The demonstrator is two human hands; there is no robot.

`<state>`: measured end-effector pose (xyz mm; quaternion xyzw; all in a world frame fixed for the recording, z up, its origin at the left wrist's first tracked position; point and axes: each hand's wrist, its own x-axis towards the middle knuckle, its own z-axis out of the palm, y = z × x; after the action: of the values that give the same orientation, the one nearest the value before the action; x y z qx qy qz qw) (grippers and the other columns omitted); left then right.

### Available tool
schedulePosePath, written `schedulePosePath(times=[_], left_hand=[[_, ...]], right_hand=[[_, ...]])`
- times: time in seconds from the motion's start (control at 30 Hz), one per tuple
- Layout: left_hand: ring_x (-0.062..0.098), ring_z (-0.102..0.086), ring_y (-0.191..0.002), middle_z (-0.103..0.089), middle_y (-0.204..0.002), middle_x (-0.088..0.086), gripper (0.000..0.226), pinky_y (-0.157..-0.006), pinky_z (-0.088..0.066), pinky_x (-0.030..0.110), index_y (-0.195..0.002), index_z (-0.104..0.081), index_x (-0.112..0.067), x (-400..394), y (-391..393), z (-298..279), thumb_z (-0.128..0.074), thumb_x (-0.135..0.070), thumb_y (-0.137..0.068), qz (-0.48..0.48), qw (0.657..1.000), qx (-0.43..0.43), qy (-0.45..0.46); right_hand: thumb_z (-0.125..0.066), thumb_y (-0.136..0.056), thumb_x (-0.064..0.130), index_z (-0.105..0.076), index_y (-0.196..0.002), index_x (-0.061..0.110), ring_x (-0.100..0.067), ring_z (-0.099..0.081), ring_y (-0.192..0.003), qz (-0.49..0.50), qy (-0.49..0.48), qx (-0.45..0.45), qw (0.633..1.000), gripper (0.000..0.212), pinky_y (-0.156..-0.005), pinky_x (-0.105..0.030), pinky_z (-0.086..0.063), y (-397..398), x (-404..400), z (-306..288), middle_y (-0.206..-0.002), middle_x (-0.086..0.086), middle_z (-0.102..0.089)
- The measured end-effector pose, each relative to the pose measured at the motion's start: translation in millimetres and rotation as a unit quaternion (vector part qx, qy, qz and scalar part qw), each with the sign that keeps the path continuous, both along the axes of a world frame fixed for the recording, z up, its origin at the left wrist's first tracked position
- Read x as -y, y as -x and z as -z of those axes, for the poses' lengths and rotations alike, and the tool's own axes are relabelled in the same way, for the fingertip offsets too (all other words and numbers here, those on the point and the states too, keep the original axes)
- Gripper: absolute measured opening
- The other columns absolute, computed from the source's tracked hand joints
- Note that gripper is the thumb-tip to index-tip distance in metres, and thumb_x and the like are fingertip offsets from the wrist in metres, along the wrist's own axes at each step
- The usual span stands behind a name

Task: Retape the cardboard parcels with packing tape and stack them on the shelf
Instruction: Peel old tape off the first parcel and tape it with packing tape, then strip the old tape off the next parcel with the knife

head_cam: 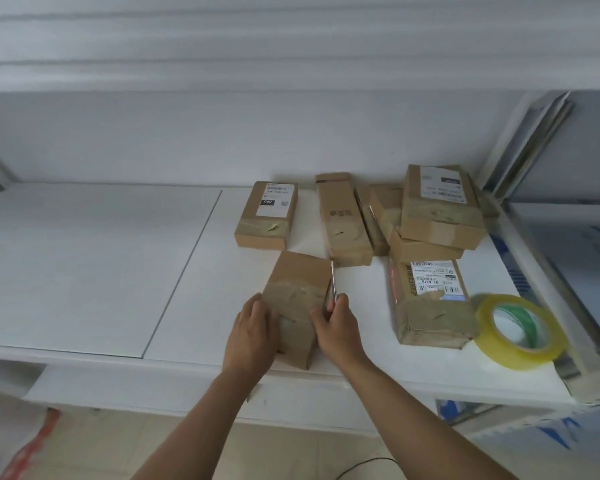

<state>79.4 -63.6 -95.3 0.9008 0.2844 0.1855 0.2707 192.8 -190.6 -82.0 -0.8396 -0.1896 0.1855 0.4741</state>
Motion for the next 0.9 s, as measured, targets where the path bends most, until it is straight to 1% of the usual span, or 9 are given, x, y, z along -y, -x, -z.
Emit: schedulePosePath(times=[0.1, 0.17, 0.27, 0.33, 0.5, 0.6, 0.73, 0.87, 0.9], left_hand=[[0.037, -0.059, -0.099, -0.058, -0.121, 0.015, 0.03, -0.079, -0.052, 0.047, -0.103, -0.052, -0.007, -2, -3, -4, -0.039, -0.033, -0.099, -0.027, 0.999, -0.01, 0.015], [0.038, -0.058, -0.097, -0.059, -0.113, 0.014, 0.015, -0.078, -0.049, 0.047, -0.099, -0.051, -0.009, -2, -7, -9, -0.043, -0.022, -0.1, -0.068, 0.997, -0.031, 0.019], [0.042, -0.052, -0.118, -0.057, -0.127, 0.018, 0.021, -0.096, -0.042, 0.052, -0.11, -0.055, -0.006, 2, -16, -14, -0.045, -0.013, -0.093, -0.119, 0.991, -0.055, -0.042], [0.042, -0.044, -0.129, -0.051, -0.14, 0.019, 0.029, -0.105, -0.038, 0.056, -0.12, -0.055, -0.005, 18, -31, -20, -0.049, -0.01, -0.091, -0.083, 0.991, -0.009, -0.1], [0.029, -0.057, -0.114, -0.061, -0.124, 0.009, 0.033, -0.093, -0.05, 0.045, -0.114, -0.061, -0.012, 96, -75, -44, -0.045, -0.032, -0.093, 0.125, 0.979, 0.066, -0.149], [0.029, -0.058, -0.114, -0.062, -0.123, 0.008, 0.035, -0.094, -0.052, 0.044, -0.116, -0.061, -0.013, 126, -90, -37, -0.05, -0.033, -0.089, 0.184, 0.975, 0.019, -0.119], [0.026, -0.051, -0.125, -0.054, -0.136, 0.003, 0.042, -0.104, -0.043, 0.039, -0.131, -0.054, -0.017, 138, -98, -24, -0.05, -0.038, -0.095, 0.206, 0.969, -0.073, -0.113], [0.032, -0.057, -0.121, -0.061, -0.129, 0.008, 0.041, -0.103, -0.043, 0.049, -0.122, -0.063, -0.013, 121, -94, -25, -0.054, -0.035, -0.089, 0.169, 0.969, -0.081, -0.162], [0.033, -0.052, -0.128, -0.057, -0.135, 0.009, 0.043, -0.108, -0.038, 0.051, -0.127, -0.06, -0.015, 111, -92, -28, -0.054, -0.036, -0.089, 0.142, 0.967, -0.11, -0.178]], right_hand=[[-0.059, -0.097, 0.034, -0.035, -0.088, 0.017, -0.011, -0.046, -0.063, -0.042, 0.013, 0.068, 0.997, 0.031, -0.051, -0.018, -0.033, -2, 8, -15, -0.077, 0.001, -0.045], [-0.058, -0.096, 0.034, -0.036, -0.09, 0.016, -0.014, -0.047, -0.064, -0.048, -0.008, 0.165, 0.985, 0.029, -0.055, -0.022, -0.038, -5, 26, -30, -0.076, 0.001, -0.047], [-0.058, -0.096, 0.028, -0.042, -0.09, 0.014, -0.018, -0.051, -0.068, 0.041, -0.031, 0.269, 0.962, 0.021, -0.058, -0.034, -0.049, -24, 67, -53, -0.078, 0.0, -0.05], [-0.058, -0.095, 0.02, -0.044, -0.087, 0.013, -0.024, -0.053, -0.073, 0.143, -0.015, 0.27, 0.952, 0.017, -0.061, -0.044, -0.051, -45, 101, -62, -0.081, -0.005, -0.052], [-0.061, -0.087, 0.004, -0.051, -0.092, 0.008, -0.038, -0.056, -0.097, 0.272, 0.141, 0.231, 0.923, 0.012, -0.084, -0.046, -0.044, -78, 187, -51, -0.095, -0.015, -0.059], [-0.056, -0.085, 0.002, -0.053, -0.106, 0.007, -0.037, -0.054, -0.112, 0.255, 0.25, 0.152, 0.922, 0.022, -0.102, -0.049, -0.032, -80, 218, -37, -0.109, -0.013, -0.063], [-0.054, -0.081, 0.003, -0.04, -0.101, 0.016, -0.025, -0.053, -0.116, 0.168, 0.347, 0.136, 0.913, 0.027, -0.114, -0.051, -0.019, -78, 230, -23, -0.097, 0.003, -0.05], [-0.055, -0.091, 0.016, -0.033, -0.099, 0.021, -0.024, -0.057, -0.111, 0.121, 0.339, 0.173, 0.917, 0.024, -0.117, -0.048, -0.013, -77, 238, -34, -0.095, 0.004, -0.057], [-0.057, -0.093, 0.021, -0.034, -0.099, 0.021, -0.024, -0.058, -0.11, 0.117, 0.316, 0.173, 0.925, 0.024, -0.116, -0.046, -0.015, -75, 240, -43, -0.094, 0.005, -0.056]])
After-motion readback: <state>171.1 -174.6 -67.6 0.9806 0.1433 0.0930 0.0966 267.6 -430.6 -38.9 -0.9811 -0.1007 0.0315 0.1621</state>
